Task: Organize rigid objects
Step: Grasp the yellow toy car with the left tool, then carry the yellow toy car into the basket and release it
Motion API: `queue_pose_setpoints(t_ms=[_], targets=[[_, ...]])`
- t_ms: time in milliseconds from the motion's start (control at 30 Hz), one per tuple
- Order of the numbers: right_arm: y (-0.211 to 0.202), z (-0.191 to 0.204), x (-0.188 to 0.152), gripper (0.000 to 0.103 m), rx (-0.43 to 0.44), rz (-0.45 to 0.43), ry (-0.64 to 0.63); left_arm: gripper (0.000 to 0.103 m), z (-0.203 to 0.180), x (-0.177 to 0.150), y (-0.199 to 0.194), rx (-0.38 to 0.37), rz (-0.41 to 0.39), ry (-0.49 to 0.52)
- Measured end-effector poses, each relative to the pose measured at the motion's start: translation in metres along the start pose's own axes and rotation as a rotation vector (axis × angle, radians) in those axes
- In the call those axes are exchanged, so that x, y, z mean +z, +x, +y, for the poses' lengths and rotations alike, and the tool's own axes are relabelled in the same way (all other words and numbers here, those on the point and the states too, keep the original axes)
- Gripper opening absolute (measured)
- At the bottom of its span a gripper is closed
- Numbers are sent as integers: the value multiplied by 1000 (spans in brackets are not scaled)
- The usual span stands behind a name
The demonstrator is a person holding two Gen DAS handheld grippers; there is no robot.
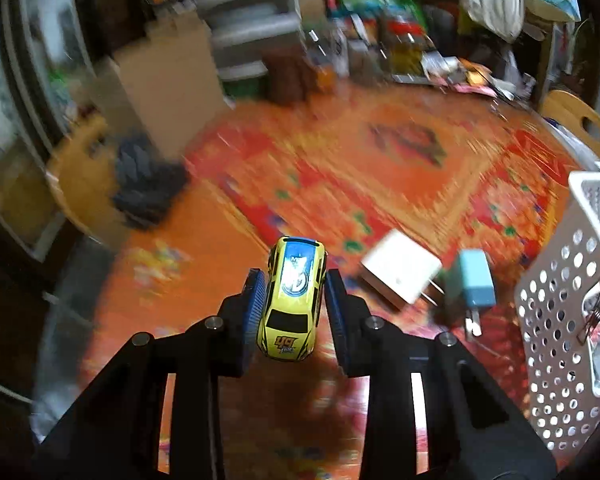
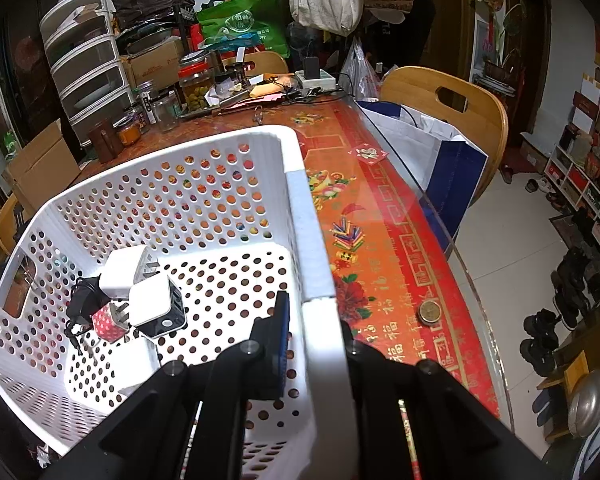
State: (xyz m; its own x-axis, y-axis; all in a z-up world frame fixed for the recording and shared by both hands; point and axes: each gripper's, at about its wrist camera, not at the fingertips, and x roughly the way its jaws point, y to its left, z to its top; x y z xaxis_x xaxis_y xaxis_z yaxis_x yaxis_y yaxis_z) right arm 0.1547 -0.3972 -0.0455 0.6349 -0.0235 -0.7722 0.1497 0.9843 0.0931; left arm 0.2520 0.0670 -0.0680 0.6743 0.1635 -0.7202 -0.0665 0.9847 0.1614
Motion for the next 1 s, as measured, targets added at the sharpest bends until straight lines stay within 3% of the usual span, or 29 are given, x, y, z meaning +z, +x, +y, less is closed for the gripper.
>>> queue_pose_setpoints(t_ms=[367,633,1000], targets=[[-1,-1,0,11,21,-11,-1,29,-13,11,-65,163,-91,26],[-1,-1,0,11,24,-14,-3,28,-31,17,-92,181,-124,62],[-1,0,1,12,34,-19,-1,28,-87,22,-132,136,-178,158]])
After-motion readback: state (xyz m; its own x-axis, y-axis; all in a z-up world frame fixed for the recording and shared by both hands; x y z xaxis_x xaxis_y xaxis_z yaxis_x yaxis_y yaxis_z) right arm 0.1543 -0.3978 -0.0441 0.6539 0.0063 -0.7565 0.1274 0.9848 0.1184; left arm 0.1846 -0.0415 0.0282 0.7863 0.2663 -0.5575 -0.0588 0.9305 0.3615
